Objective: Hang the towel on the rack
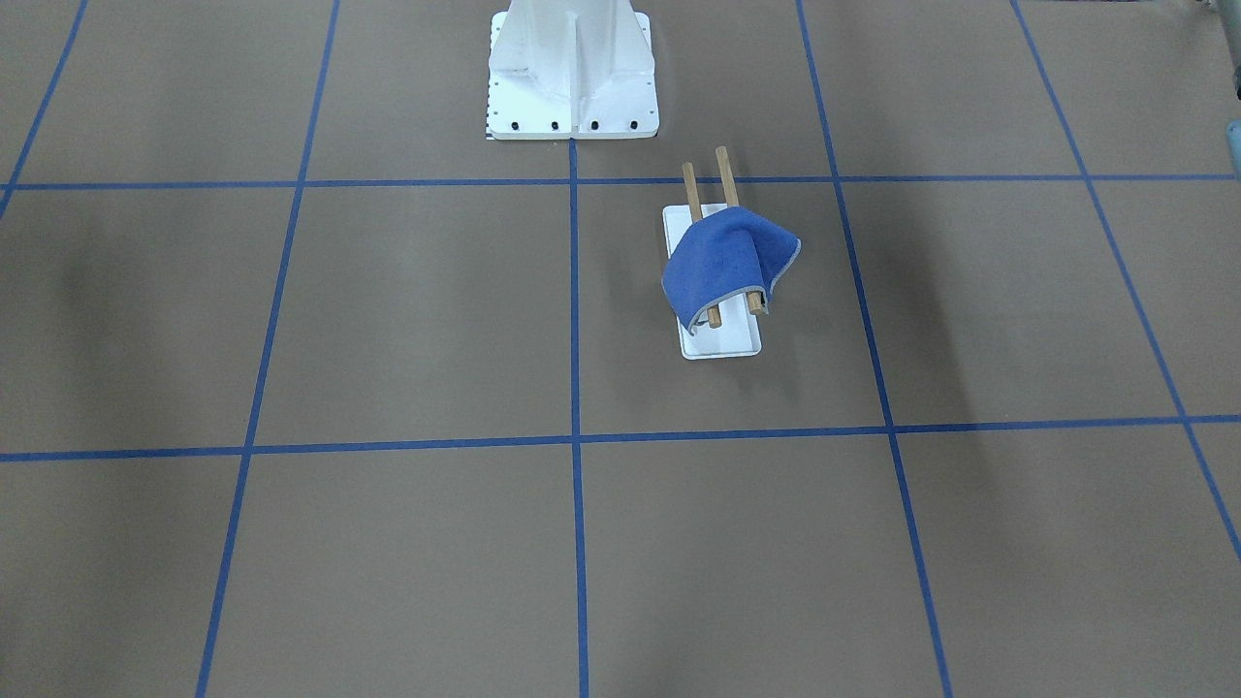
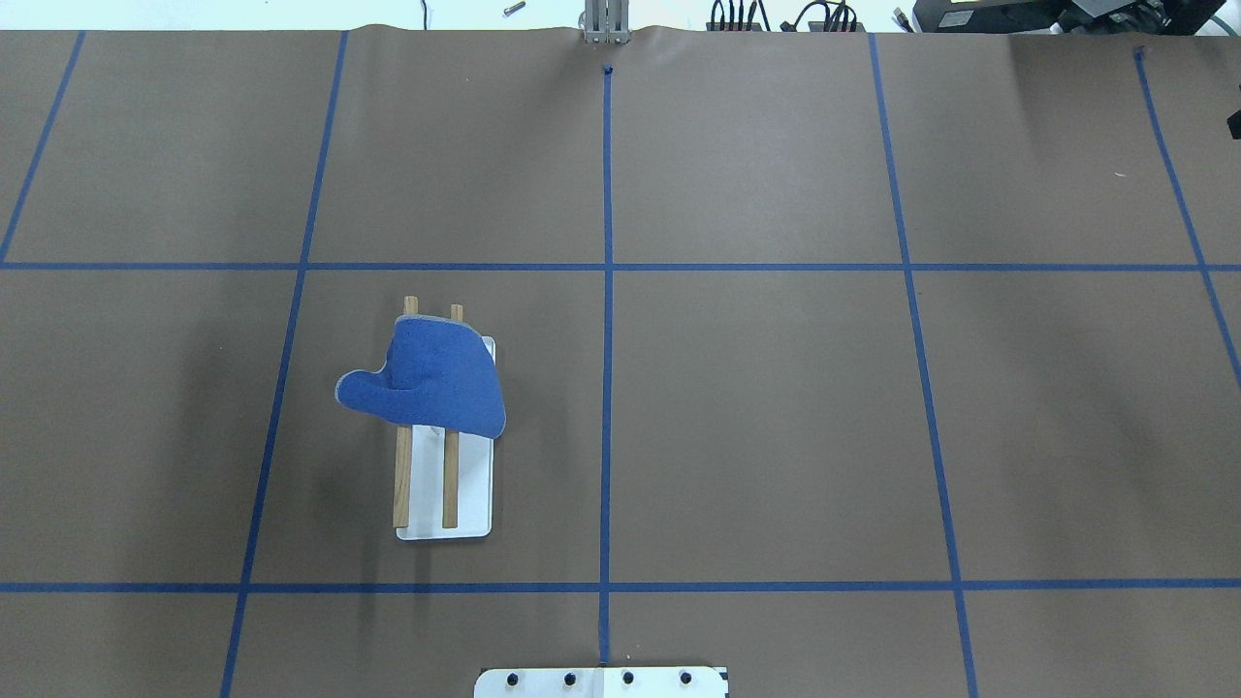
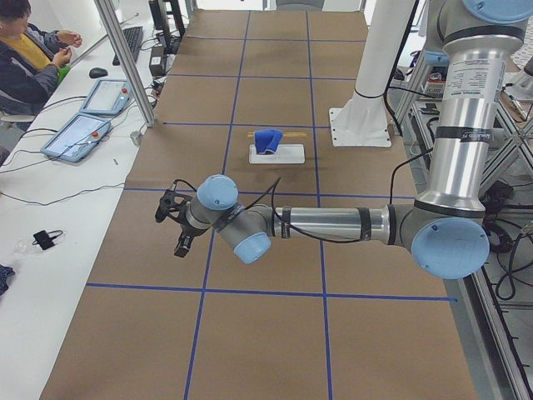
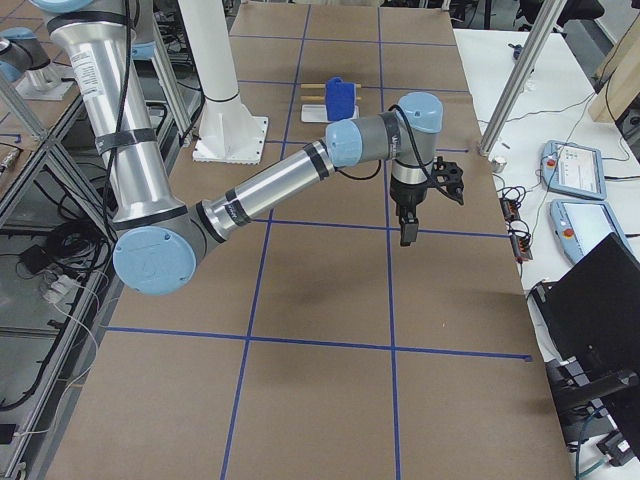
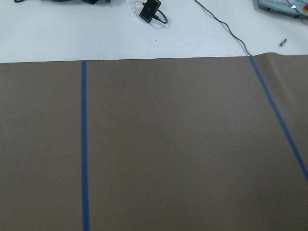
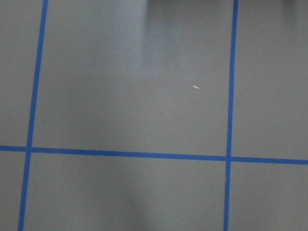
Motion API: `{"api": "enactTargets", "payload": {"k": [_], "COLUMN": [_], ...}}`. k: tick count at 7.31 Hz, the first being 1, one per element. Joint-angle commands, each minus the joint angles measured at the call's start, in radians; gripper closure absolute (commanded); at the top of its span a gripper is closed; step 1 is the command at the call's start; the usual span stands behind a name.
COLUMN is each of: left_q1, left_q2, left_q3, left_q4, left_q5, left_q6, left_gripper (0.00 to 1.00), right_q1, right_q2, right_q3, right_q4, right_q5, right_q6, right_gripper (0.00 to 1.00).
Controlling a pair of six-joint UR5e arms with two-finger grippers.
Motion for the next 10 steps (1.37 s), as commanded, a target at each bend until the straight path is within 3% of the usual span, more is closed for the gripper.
{"api": "enactTargets", "payload": {"k": [1,3,5,7,10], "left_q1": [-0.056,-0.065,-0.067,-0.075,-0.075], "left_q2": [0.002,-0.016,-0.055,-0.023,0.005], "left_q3": [-0.002,-0.056,-0.19,-0.209,-0.211], "left_q4": [0.17,0.489,0.83,0.847,0.832], "left_q5": [0.014,0.0,-0.026,-0.15,-0.156], "left_q6": [0.308,0.393,0.413,0.479,0.473], "left_gripper": [0.02,0.02,0.02,0.02,0.02], "right_q1": [0.029,0.032,0.034,0.032,0.035], "right_q2": [-0.02,-0.061,-0.095,-0.109,-0.115], "right_q3": [-0.036,-0.048,-0.066,-0.107,-0.132], "right_q4": [0.002,0.002,0.004,0.006,0.006], "right_q5": [-0.002,-0.002,0.0,0.0,0.003], "right_q6": [-0.075,-0.117,-0.137,-0.182,-0.195], "right_gripper": [0.0,0.0,0.0,0.0,0.0]}}
